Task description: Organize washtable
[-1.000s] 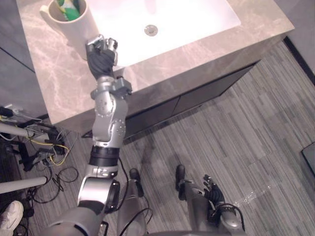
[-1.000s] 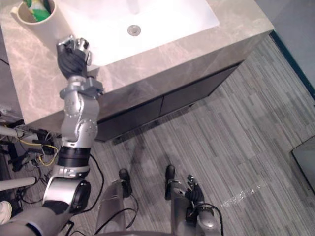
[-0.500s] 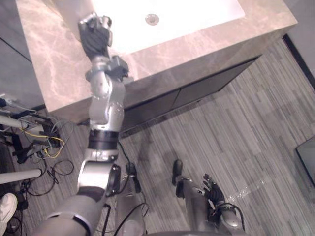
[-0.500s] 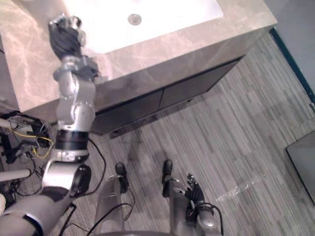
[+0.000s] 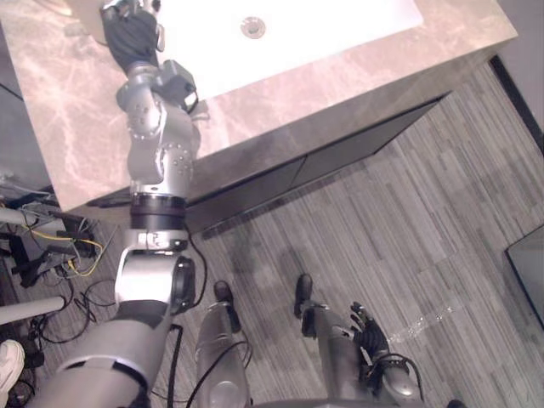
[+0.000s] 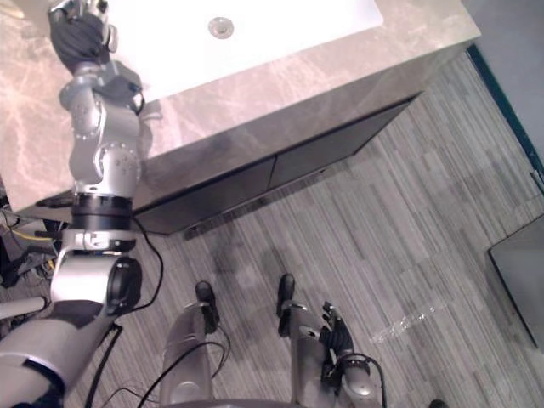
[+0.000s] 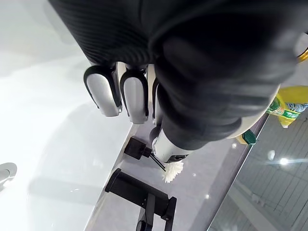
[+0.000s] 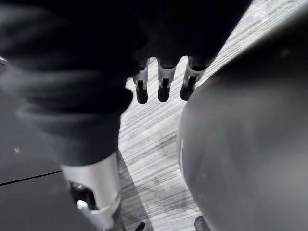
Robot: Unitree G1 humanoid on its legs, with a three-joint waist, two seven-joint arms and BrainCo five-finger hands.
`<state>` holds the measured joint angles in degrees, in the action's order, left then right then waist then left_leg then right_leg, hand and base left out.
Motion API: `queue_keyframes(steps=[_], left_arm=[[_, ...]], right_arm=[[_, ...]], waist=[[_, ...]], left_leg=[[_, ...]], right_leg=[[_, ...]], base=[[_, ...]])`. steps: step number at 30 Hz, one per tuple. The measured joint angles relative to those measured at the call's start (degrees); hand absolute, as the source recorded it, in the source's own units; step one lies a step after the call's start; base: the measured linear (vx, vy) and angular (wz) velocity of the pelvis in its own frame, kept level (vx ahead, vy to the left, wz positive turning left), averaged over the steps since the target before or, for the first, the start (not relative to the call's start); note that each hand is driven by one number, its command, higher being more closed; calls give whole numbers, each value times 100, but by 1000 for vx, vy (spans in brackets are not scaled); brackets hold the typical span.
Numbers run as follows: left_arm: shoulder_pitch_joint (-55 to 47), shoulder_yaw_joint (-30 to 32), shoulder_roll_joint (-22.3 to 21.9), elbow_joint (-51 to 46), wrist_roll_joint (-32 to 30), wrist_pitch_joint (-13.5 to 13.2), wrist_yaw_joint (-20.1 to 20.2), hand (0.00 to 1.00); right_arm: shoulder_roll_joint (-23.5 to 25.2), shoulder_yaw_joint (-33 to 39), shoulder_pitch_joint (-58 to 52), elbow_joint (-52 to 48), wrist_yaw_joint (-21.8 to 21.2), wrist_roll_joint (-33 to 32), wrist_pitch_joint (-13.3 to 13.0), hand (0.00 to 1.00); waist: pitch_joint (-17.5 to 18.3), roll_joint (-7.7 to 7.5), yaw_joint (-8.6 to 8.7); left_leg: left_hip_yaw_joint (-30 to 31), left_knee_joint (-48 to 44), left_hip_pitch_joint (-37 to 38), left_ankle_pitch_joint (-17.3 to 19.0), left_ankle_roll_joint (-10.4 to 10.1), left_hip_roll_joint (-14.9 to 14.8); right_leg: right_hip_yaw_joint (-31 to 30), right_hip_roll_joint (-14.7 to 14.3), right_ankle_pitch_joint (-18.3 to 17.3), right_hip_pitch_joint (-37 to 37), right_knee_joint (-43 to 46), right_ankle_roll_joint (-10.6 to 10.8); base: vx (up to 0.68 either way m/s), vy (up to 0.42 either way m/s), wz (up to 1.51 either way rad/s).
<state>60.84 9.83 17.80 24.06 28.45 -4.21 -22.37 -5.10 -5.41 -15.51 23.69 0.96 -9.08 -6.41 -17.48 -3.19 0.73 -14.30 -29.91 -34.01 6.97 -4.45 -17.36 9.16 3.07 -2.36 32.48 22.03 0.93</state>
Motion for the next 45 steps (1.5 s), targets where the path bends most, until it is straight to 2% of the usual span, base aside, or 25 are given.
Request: queue_keyframes(steps=[18, 26, 30, 32, 36, 41, 45], left_arm=[[248, 178, 66, 422, -1, 0, 118, 100], [-64, 140, 37, 277, -118, 27, 98, 100], [-781, -213, 28, -503, -251, 26, 99, 100], [-1452, -484, 27, -1384, -405, -1, 101, 100], [-2609, -616, -5, -2579, -712, -76, 109, 100], [-3875, -107, -17, -3855, -1321, -168, 118, 100], [-4955, 1011, -28, -4496, -1719, -319, 101, 100]], right_arm=[[-12, 40, 0, 27, 0, -56, -2, 0], [-10, 112, 9, 64, 1, -58, -3, 0], [-5, 115, 10, 218, 0, -59, -15, 0], [-11, 158, 7, 331, 0, -57, -12, 0], [-11, 273, 6, 553, -3, -53, -4, 0], [38, 447, 6, 945, -46, -42, -25, 0], [48, 552, 48, 1385, -112, -35, -40, 0]], waist=[[17, 32, 5], [110, 156, -20], [213, 208, -43], [308, 269, -90], [496, 415, -187], [767, 505, -309], [1118, 571, -348]], left_leg=[[1, -157, -120, 44, 16, -58], [7, -187, 55, 43, 21, -2], [27, -35, 436, 47, 18, 65], [61, 96, 669, 60, 39, 154], [125, 259, 1039, 56, 31, 247], [268, 461, 1520, 69, -32, 341], [367, 821, 2025, 18, -101, 459]], right_leg=[[-8, -15, -17, 125, 162, -15], [-13, 44, -111, 18, 356, -3], [30, 117, -255, -317, 431, 2], [58, 184, -339, -521, 426, 11], [177, 267, -442, -907, 385, 38], [379, 330, -599, -1482, 287, 51], [533, 405, -714, -2001, 134, 91]], base=[[-27, 26, -1], [-4, 14, 3], [-8, -7, 15], [-3, 2, 18], [38, 1, 21], [66, 1, 22], [106, -6, 25]])
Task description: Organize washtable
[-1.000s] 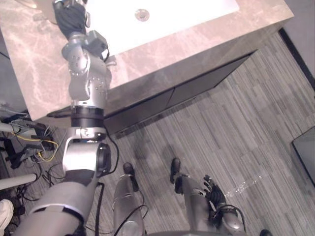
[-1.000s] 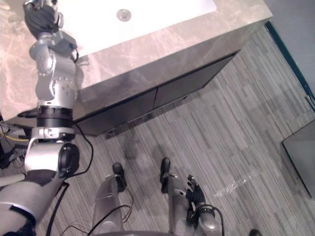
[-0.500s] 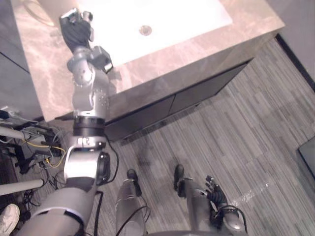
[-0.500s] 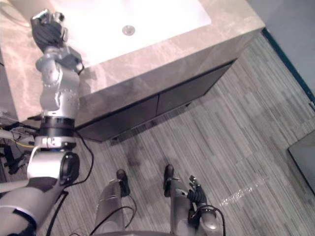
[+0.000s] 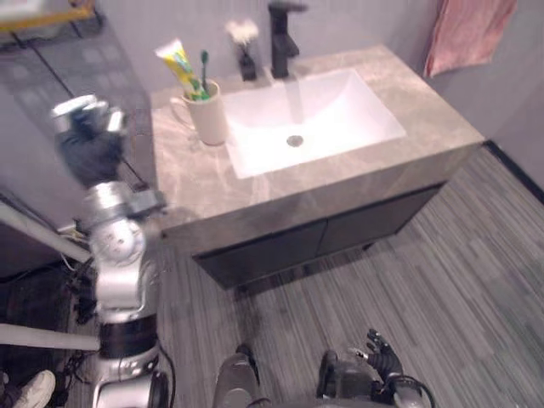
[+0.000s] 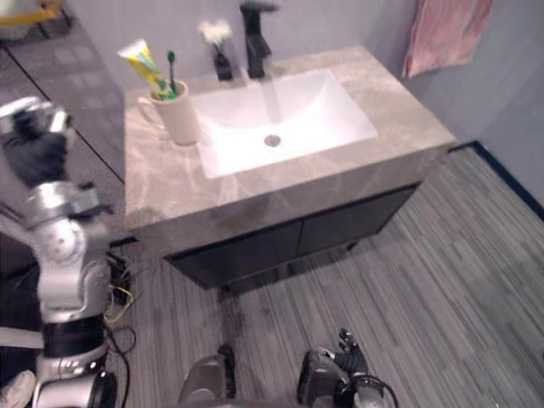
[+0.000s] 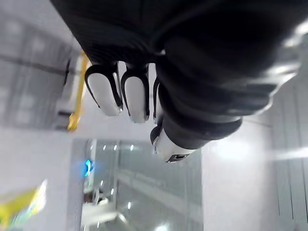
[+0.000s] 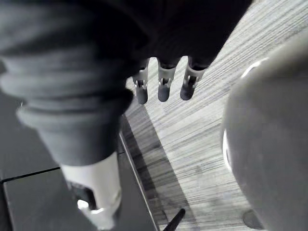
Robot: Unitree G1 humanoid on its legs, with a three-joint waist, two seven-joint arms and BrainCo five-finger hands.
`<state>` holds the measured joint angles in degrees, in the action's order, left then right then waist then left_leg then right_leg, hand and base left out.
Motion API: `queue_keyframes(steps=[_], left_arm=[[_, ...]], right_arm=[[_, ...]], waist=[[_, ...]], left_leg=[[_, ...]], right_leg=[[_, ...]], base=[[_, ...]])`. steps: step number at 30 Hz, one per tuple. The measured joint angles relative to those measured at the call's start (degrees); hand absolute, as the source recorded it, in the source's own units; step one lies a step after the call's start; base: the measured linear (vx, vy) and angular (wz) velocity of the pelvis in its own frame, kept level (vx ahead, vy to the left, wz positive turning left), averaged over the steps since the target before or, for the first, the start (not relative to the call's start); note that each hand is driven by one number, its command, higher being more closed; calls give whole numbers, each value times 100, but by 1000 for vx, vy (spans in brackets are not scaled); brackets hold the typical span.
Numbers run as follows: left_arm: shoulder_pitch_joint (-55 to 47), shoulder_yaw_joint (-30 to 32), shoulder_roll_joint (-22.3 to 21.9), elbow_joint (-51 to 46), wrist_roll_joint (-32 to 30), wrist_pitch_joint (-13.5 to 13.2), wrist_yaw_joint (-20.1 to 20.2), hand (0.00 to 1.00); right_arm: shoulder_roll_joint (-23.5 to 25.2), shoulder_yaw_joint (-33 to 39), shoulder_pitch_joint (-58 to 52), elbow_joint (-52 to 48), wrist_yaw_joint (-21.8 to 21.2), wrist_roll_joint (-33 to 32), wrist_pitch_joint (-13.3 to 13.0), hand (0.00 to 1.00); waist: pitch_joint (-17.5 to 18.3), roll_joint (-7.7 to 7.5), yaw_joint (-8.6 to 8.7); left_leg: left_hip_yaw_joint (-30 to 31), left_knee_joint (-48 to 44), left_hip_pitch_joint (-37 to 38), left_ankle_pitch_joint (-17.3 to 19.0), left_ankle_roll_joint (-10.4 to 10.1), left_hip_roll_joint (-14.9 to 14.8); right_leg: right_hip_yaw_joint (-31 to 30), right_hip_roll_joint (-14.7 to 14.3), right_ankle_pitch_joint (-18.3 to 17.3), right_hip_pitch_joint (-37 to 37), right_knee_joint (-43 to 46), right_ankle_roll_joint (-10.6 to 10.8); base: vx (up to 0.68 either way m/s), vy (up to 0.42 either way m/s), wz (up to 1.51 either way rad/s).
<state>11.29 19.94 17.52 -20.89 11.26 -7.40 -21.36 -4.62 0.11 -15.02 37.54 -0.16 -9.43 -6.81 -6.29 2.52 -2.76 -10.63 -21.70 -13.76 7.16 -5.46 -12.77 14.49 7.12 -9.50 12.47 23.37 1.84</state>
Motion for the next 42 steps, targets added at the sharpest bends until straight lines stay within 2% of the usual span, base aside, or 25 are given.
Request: queue_keyframes(steps=[4, 6, 10, 15, 16, 19, 25, 30, 33, 38, 39, 42], left_arm=[[-1002, 981, -212, -285, -292, -35, -5, 100], [-1964, 1856, -626, -299, -591, -29, -47, 100], [-2615, 2173, -1118, 393, -970, 90, -74, 100], [-3071, 2326, -1863, 1182, -1092, 324, 7, 100], [-3116, 2281, -1974, 1442, -1091, 343, 7, 0], [-3343, 2143, -2110, 1933, -1074, 359, 12, 0], [-3370, 1891, -2180, 4270, -583, 378, 309, 0], [-3343, 1431, -2179, 6231, -231, 371, 788, 0], [-3215, 1111, -2185, 7219, 172, 393, 1135, 0], [-3187, 871, -2074, 7463, 442, 374, 1423, 0], [-3141, 747, -2002, 7514, 467, 374, 1506, 0], [-3018, 449, -1856, 7536, 491, 372, 1544, 0]], right_arm=[[27, 217, 21, 434, -17, 17, -26, 0], [41, 316, 176, 898, -37, 109, -27, 0], [44, 442, 232, 1432, -140, 147, -10, 0], [42, 459, 291, 1707, -140, 306, 47, 0], [20, 454, 300, 1763, -141, 322, 72, 0], [36, 460, 350, 1778, -136, 330, 88, 0], [135, 755, 419, 1783, -105, 354, 209, 0], [253, 1140, 493, 1982, 106, 297, 223, 0], [317, 1613, 543, 2189, 166, 277, 215, 0], [366, 1955, 603, 2297, 273, 279, 221, 0], [362, 1981, 614, 2301, 273, 276, 221, 0], [357, 2082, 751, 2296, 274, 270, 216, 0]], waist=[[332, 103, -132], [454, 91, -191], [621, 83, -453], [664, -53, -448], [663, -70, -439], [636, -132, -451], [584, -164, -365], [556, -211, -106], [538, -251, -86], [415, -369, -66], [366, -431, -56], [51, -481, 57]], left_leg=[[201, 250, 368, -30, -47, 98], [374, 423, 642, -44, -69, 154], [598, 707, 857, -120, -153, 191], [960, 846, 779, -302, -186, 247], [993, 869, 765, -342, -135, 261], [902, 838, 773, -336, -83, 269], [874, 1021, 946, -386, -54, 446], [785, 1648, 1275, -670, 10, 651], [704, 2093, 1545, -809, 48, 745], [662, 2578, 1775, -986, 87, 861], [650, 2566, 1797, -985, 90, 904], [485, 2376, 1790, -860, 197, 992]], right_leg=[[241, 18, -73, -517, -228, 21], [400, 11, -176, -888, -346, 47], [586, -56, -260, -1223, -560, 21], [995, -97, -303, -1408, -652, 34], [1113, -64, -303, -1472, -716, 35], [1233, -43, -320, -1555, -817, 58], [1371, 102, -243, -1835, -968, 171], [1354, 271, -163, -1865, -1100, 290], [1294, 322, -112, -1926, -1209, 360], [1260, 397, -85, -1932, -1262, 411], [1250, 419, -72, -1981, -1253, 432], [1034, 532, -31, -1949, -1159, 403]], base=[[131, -13, 33], [115, -31, 42], [47, -48, 30], [48, -51, 40], [28, 4, 50], [-8, 33, 25], [33, 56, 13], [-6, 58, 0], [20, 43, -10], [29, 22, -3], [50, 34, 0], [9, 55, -13]])
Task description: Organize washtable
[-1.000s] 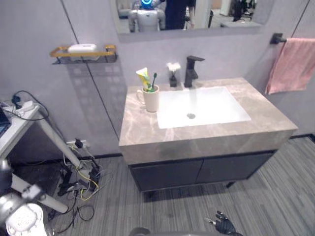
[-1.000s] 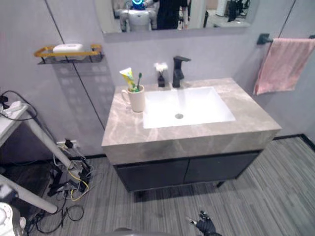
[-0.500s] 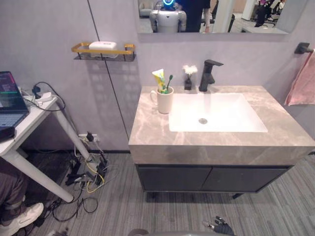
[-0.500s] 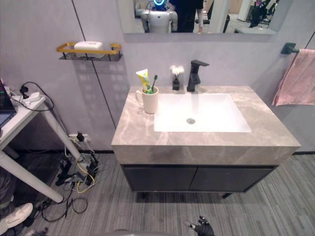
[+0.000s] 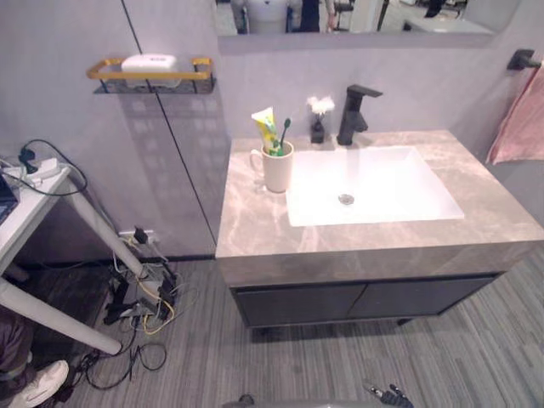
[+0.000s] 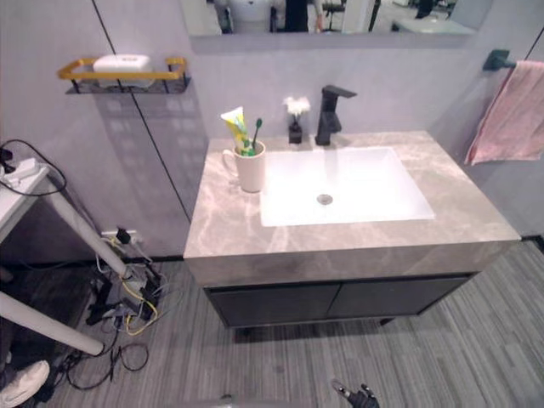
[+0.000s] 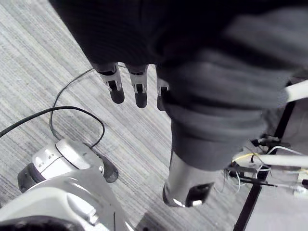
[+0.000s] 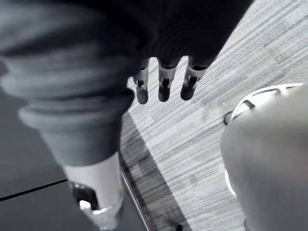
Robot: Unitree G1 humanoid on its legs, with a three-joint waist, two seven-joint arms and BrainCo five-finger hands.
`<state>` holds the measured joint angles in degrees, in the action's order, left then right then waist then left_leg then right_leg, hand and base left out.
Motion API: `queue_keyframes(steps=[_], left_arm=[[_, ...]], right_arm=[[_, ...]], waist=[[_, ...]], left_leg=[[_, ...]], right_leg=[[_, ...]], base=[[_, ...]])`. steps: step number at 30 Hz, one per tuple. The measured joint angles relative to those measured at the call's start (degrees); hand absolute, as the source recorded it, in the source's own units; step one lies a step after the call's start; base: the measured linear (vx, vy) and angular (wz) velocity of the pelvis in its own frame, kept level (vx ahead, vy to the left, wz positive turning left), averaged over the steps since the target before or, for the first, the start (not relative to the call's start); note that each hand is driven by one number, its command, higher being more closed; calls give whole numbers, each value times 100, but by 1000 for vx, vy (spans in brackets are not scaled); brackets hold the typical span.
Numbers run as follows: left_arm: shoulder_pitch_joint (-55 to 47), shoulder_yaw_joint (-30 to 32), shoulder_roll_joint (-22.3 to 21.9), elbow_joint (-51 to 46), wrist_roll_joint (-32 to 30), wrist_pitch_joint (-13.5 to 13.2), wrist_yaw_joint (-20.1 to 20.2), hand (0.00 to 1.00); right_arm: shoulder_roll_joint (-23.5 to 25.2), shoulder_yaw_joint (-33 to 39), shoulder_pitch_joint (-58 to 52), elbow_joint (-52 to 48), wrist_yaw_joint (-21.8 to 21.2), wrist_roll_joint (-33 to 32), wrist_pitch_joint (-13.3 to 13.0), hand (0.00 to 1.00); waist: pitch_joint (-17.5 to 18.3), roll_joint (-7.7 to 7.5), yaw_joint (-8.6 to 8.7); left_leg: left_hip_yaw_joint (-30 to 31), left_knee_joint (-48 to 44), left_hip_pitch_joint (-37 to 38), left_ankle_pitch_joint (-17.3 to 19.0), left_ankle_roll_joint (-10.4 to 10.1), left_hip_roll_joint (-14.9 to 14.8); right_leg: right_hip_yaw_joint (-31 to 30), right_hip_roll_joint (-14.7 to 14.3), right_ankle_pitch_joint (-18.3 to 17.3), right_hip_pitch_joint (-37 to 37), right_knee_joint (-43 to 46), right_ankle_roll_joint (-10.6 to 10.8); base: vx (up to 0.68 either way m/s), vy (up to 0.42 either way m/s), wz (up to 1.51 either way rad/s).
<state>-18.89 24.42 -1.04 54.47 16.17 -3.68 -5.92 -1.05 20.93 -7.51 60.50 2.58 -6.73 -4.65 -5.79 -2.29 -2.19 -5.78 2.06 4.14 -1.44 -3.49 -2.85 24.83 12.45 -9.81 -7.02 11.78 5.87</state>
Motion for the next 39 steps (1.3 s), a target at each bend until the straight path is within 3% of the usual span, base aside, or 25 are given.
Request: queue_keyframes(steps=[3, 6, 7, 8, 10, 11, 12, 13, 15, 16, 17, 18, 20, 21, 24, 27, 28, 31, 34, 35, 36, 38, 39], left_arm=[[140, -266, 145, 12, -15, 1, 5, 0], [389, -461, 311, 3, -143, 2, 58, 0], [453, -473, 297, -19, -182, 1, 80, 0], [451, -496, 233, -111, -292, -19, 111, 0], [460, -603, 312, -120, -336, -17, 102, 0], [460, -628, 310, -138, -337, -19, 105, 0], [428, -634, 293, -190, -329, -35, 116, 0], [437, -625, 275, -197, -331, -29, 122, 0], [367, -624, 176, -216, -318, -49, 194, 0], [291, -683, 97, -204, -327, -53, 205, 0], [302, -717, 114, -193, -328, -55, 206, 0], [421, -825, 238, -144, -328, -66, 198, 0], [498, -900, 282, -83, -329, -61, 192, 0], [521, -1039, 305, -23, -329, -58, 166, 0], [546, -1334, 364, -40, -339, -65, 115, 0], [651, -1445, 408, -59, -335, -74, 63, 0], [637, -1450, 398, -75, -335, -75, 51, 0], [600, -1403, 353, -72, -336, -78, 30, 0], [586, -1263, 268, 41, -337, -142, 40, 0], [631, -1234, 222, 114, -335, -167, 40, 0], [682, -1223, 214, 211, -334, -177, 52, 0], [772, -952, 335, 236, -335, -209, 74, 0], [791, -936, 358, 235, -336, -218, 83, 0]], right_arm=[[65, -7, 186, 67, 23, -2, 6, 0], [152, -24, 172, -25, 49, -62, -3, 0], [138, -73, 142, -25, 50, -57, -5, 0], [70, -132, 182, -79, 21, -53, 21, 0], [68, -155, 136, -34, -9, -24, -1, 0], [65, -154, 137, -8, -12, 14, 0, 0], [108, -205, 150, 7, -36, 97, 22, 0], [120, -281, 150, 1, -40, 151, 28, 0], [11, -402, 156, -6, -44, 286, 58, 0], [-119, -480, 144, 22, -24, 292, 77, 0], [-207, -578, 193, 40, -20, 299, 78, 0], [-207, -839, 371, 137, -22, 354, 89, 0], [-187, -1106, 484, 142, -23, 415, 97, 0], [-176, -1255, 508, 125, -27, 416, 95, 0], [-207, -1275, 370, 122, -15, 443, 78, 0], [-387, -1222, 354, 144, 15, 452, 51, 0], [-423, -1205, 349, 179, 21, 452, 53, 0], [-514, -808, 286, 286, 62, 417, 33, 0], [-491, -514, 136, 320, 56, 163, -14, 0], [-495, -438, 101, 327, 50, 59, -16, 0], [-454, -229, 63, 346, 40, -44, -16, 0], [-158, 161, -197, 318, 28, -195, 18, 0], [-123, 155, -253, 319, 30, -215, 38, 0]], waist=[[-79, 31, -19], [-173, -56, 19], [-138, 43, -27], [-123, 64, 0], [-97, 23, 20], [-84, 24, 17], [1, -45, -79], [79, -67, -160], [217, 123, -232], [425, 251, -286], [433, 243, -286], [356, 119, -328], [303, 106, -340], [257, 215, -302], [211, 321, -323], [66, 362, -245], [52, 375, -241], [11, 418, -196], [-8, 489, -167], [-4, 508, -170], [-6, 573, -159], [-8, 257, -124], [19, 212, -89]], left_leg=[[-474, -495, -362, 315, 59, -146], [-757, -1203, -757, 707, 223, -276], [-895, -1239, -838, 766, 311, -356], [-1180, -1313, -939, 780, 372, -429], [-1276, -1482, -939, 829, 459, -371], [-1344, -1571, -931, 837, 472, -370], [-1555, -1727, -1003, 838, 474, -355], [-1735, -1882, -1103, 843, 478, -428], [-2166, -2379, -1507, 813, 499, -710], [-2406, -2082, -1492, 802, 528, -758], [-2525, -2019, -1522, 833, 542, -733], [-2767, -2162, -1705, 837, 550, -740], [-2901, -2310, -1824, 835, 546, -856], [-2852, -2373, -1808, 818, 523, -973], [-2553, -2389, -1681, 645, 308, -1102], [-905, -2400, -1822, 270, -137, -864], [-574, -2410, -1820, 270, -142, -810], [621, -2898, -1677, 745, -522, -678], [1994, -3294, -1266, 1656, -740, -447], [2226, -3172, -1100, 1949, -720, -422], [2256, -2981, -938, 2373, -442, -378], [1422, -3094, -1122, 2462, -202, -186], [1261, -3120, -1163, 2473, -152, -170]], right_leg=[[-612, -67, 257, 513, 152, -106], [-794, -59, 514, 877, 326, -168], [-830, -198, 751, 867, 44, -81], [-567, 60, 295, 1219, 1483, -341], [-424, 383, 150, 1183, 3116, -362], [-409, 397, 186, 1059, 3347, -398], [-342, 356, 638, 714, 2962, -416], [-295, 210, 416, 526, 2362, -215], [-292, -87, 427, 359, 1303, -206], [-279, -160, 284, 205, 650, -15], [-269, -153, 137, 224, 477, 76], [-226, -150, -45, 209, -106, 141], [-183, -284, -44, 94, -693, 160], [-134, -431, 45, -99, -980, 153], [-131, -650, 117, -287, -1051, 66], [-234, -636, 67, -44, -629, -51], [-311, -624, 61, 17, -558, -63], [-1001, -610, 57, 350, -205, -100], [-2159, -803, 119, 788, 83, -81], [-2482, -865, 173, 957, 123, -62], [-2823, -942, 276, 1156, 121, 5], [-3596, -761, 626, 1531, -231, -230], [-3702, -732, 721, 1604, -333, -263]], base=[[-51, 87, -76], [-76, 87, -61], [-84, 127, -87], [-40, 61, -72], [9, 27, -38], [50, -31, -49], [21, -62, -73], [-43, -98, -88], [-163, -67, -99], [-122, -52, -100], [-101, -95, -94], [-148, -141, -79], [-187, -167, -54], [-203, -128, -7], [-196, -99, 5], [-155, -59, -10], [-134, 9, -52], [-168, 164, -120], [-145, 282, -187], [-168, 367, -176], [-204, 444, -208], [-194, 467, -193], [-116, 414, -144]])
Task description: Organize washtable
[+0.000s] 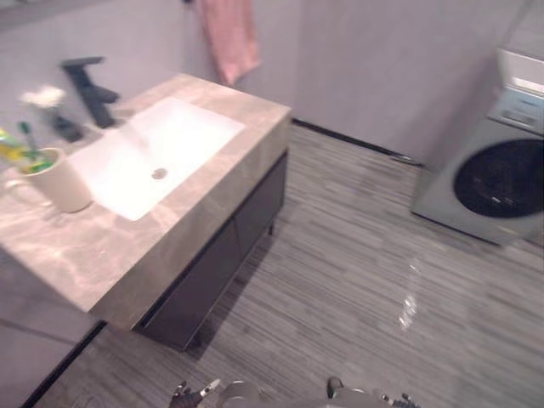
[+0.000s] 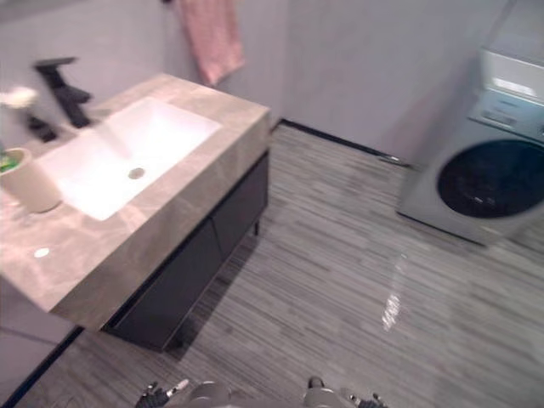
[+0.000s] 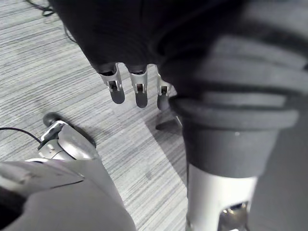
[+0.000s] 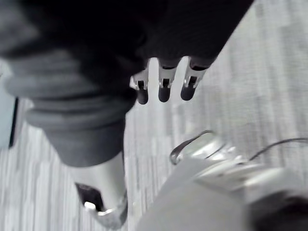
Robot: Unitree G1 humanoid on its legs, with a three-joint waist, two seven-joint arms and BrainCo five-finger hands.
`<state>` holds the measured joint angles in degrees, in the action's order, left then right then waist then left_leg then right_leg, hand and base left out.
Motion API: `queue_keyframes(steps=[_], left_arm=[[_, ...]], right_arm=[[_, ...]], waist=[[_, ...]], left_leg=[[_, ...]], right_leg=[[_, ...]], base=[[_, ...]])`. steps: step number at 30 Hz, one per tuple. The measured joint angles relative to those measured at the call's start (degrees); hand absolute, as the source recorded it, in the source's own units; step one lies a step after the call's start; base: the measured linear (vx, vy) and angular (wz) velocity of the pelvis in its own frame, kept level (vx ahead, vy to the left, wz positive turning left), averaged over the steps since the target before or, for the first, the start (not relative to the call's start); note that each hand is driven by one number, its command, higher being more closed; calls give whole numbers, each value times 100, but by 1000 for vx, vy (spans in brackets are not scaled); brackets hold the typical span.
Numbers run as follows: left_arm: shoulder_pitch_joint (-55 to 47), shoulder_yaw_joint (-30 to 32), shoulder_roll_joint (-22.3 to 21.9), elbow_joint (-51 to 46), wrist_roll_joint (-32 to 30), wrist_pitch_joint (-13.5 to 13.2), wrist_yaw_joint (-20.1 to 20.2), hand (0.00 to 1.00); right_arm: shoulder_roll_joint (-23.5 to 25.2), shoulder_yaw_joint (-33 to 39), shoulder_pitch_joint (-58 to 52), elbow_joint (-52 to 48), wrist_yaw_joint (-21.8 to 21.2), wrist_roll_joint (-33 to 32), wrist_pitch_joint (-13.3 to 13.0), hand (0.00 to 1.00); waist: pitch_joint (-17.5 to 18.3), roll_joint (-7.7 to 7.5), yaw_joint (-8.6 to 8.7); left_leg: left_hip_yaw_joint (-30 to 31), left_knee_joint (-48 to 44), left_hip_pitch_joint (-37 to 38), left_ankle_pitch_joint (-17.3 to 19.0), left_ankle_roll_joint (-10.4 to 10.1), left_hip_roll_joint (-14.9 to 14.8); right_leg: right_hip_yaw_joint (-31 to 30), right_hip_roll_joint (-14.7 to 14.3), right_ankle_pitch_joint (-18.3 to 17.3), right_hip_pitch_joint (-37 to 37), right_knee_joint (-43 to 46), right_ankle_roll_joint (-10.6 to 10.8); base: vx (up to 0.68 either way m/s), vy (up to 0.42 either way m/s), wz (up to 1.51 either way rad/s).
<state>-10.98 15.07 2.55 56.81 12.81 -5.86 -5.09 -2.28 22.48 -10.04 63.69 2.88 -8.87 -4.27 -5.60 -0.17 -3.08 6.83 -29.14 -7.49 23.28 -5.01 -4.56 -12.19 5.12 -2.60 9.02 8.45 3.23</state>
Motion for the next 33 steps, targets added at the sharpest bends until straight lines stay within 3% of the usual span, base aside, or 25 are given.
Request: queue_keyframes(steps=[1, 2, 3, 4, 6, 7, 9, 11, 12, 14, 15, 17, 19, 20, 21, 23, 25, 26, 27, 28, 29, 30, 31, 32, 33], left_arm=[[-17, 75, 16, 4, -3, -8, 2, 0], [-9, 74, 26, 3, -6, -7, 2, 0], [-4, 77, 4, 4, -12, -5, 2, 0], [-20, 93, -56, 1, -26, -6, 1, 0], [3, 179, -145, -1, -129, -9, -2, 0], [2, 185, -169, 0, -156, -9, 0, 0], [15, 274, -249, 20, -255, -11, 9, 0], [128, 295, -295, 242, -270, -14, 12, 0], [210, 225, -349, 343, -286, -12, 15, 0], [221, 173, -351, 338, -279, -6, 7, 0], [201, 132, -343, 342, -284, -5, 7, 0], [210, 130, -264, 414, -286, 38, 4, 0], [283, -7, -224, 448, -288, 39, 4, 0], [352, -224, -269, 447, -288, 39, 9, 0], [360, -286, -289, 442, -288, 34, 16, 0], [381, -343, -230, 451, -293, 42, 14, 0], [406, -310, -162, 451, -330, 49, -1, 0], [402, -308, -153, 452, -339, 49, -2, 0], [388, -290, -157, 449, -341, 48, -2, 0], [388, -272, -158, 447, -337, 46, 0, 0], [370, -160, -166, 446, -342, 45, 0, 0], [310, -76, -164, 444, -342, 42, -1, 0], [312, -38, -112, 426, -346, 31, -5, 0], [311, 59, -136, 371, -342, 6, -1, 0], [315, 120, -141, 337, -334, -20, -10, 0]], right_arm=[[46, 10, -51, -52, 14, -36, 36, 0], [73, 14, -93, -138, 25, -78, 42, 0], [65, 13, -102, -163, 25, -76, 48, 0], [29, -2, -111, -222, 20, -74, 55, 0], [-9, -32, -155, -302, 20, -65, 72, 0], [-9, -40, -218, -366, 14, -63, 68, 0], [-7, -30, -304, -462, -26, -51, 31, 0], [-4, 29, -313, -439, -36, -55, 8, 0], [-50, 70, -250, -428, -35, -50, 16, 0], [-65, 94, -188, -421, -32, -21, 15, 0], [-113, 65, -153, -344, -35, 51, 19, 0], [-168, -134, -6, -308, -38, 66, 12, 0], [-185, -300, 179, -251, -35, 66, -10, 0], [-214, -306, 231, -221, -39, 65, -14, 0], [-221, -306, 261, -223, -40, 64, -17, 0], [-181, -461, 405, -234, -55, 64, -38, 0], [-61, -547, 413, -252, -75, 55, -75, 0], [-61, -546, 412, -252, -77, 55, -75, 0], [-66, -546, 416, -252, -78, 54, -80, 0], [-69, -555, 418, -251, -78, 55, -83, 0], [-77, -557, 412, -217, -80, 55, -83, 0], [-93, -566, 407, -219, -82, 59, -83, 0], [-91, -610, 392, -195, -75, 79, -80, 0], [-130, -611, 395, -138, -77, 130, -77, 0], [-146, -608, 399, -82, -78, 160, -73, 0]], waist=[[28, -47, 85], [30, -44, 149], [50, -10, 172], [90, 92, 185], [98, 150, 196], [112, 175, 209], [242, 138, 216], [322, 199, 257], [327, 275, 308], [337, 307, 329], [338, 317, 304], [346, 265, 261], [314, 203, 254], [322, 230, 248], [333, 261, 239], [327, 229, 263], [306, 110, 277], [306, 113, 281], [305, 138, 311], [294, 142, 321], [293, 151, 353], [292, 152, 369], [288, 54, 371], [271, 93, 364], [221, 49, 357]], left_leg=[[-278, -57, -86, 13, 77, 15], [-584, -109, -127, -4, 236, -22], [-767, -94, -126, -19, 292, -74], [-985, -5, -101, -68, 371, -193], [-1575, 699, 419, -383, 400, -278], [-1690, 851, 552, -427, 388, -297], [-2123, 1178, 872, -497, 303, -340], [-2354, 1439, 1052, -568, 208, -362], [-2579, 1633, 1201, -608, 147, -436], [-2874, 1823, 1406, -660, 57, -484], [-3169, 1866, 1583, -651, 3, -539], [-3631, 1683, 1738, -642, -9, -657], [-3798, 1295, 1745, -576, 88, -722], [-3812, 1405, 1813, -508, 252, -662], [-3914, 1471, 1921, -535, 249, -654], [-4247, 1175, 1999, -607, 150, -698], [-4712, 249, 1908, -764, -84, -971], [-4765, -7, 1892, -804, -97, -1063], [-4806, -588, 1810, -953, -19, -1267], [-4801, -912, 1765, -1101, 202, -1359], [-4760, -1605, 1613, -1650, 664, -1586], [-4674, -2186, 1445, -2372, 965, -1777], [-4443, -2955, 1115, -2287, 1101, -2033], [-4137, -3431, 684, -1699, 1164, -2095], [-3945, -3526, 463, -1488, 1095, -2057]], right_leg=[[-140, 74, 232, 55, -200, -120], [-167, 120, 681, 163, -333, -49], [33, 129, 977, 235, -404, 94], [495, 98, 1240, 275, -505, 16], [1948, 156, 536, 312, 394, -176], [2168, 151, 410, 250, 466, -239], [2628, 97, 347, 183, 405, -241], [2792, 6, 385, 183, 222, -186], [3262, 11, 205, 262, 221, -401], [4204, 260, -150, 244, 578, -559], [4689, 356, -150, 215, 784, -638], [5130, 200, -93, 233, 948, -719], [5035, 77, -137, 228, 866, -835], [4780, -98, -134, 215, 719, -834], [4695, -203, -125, 235, 690, -845], [4358, -400, -186, 262, 604, -818], [4052, -537, -214, 210, 536, -888], [3940, -599, -211, 197, 532, -905], [3697, -739, -222, 149, 504, -922], [3553, -802, -223, 92, 461, -924], [3239, -930, -217, -73, 336, -930], [2967, -950, -206, -228, 225, -946], [2641, -975, -205, -361, 152, -965], [2341, -964, -221, -437, 129, -965], [2205, -935, -227, -493, 114, -950]], base=[[-47, 312, -120], [-64, 326, -117], [-56, 230, -104], [-46, 192, -106], [20, 157, -115], [84, 89, -91], [110, -3, -98], [115, -84, -82], [122, -105, -58], [138, -74, -86], [204, -51, -155], [242, -117, -162], [136, -133, -137], [66, -48, -113], [41, 10, -112], [55, 2, -120], [95, -1, -119], [127, 22, -112], [119, 30, -95], [182, 25, -127], [229, 8, -121], [295, 36, -143], [297, 64, -137], [228, 88, -119], [188, 122, -104]])
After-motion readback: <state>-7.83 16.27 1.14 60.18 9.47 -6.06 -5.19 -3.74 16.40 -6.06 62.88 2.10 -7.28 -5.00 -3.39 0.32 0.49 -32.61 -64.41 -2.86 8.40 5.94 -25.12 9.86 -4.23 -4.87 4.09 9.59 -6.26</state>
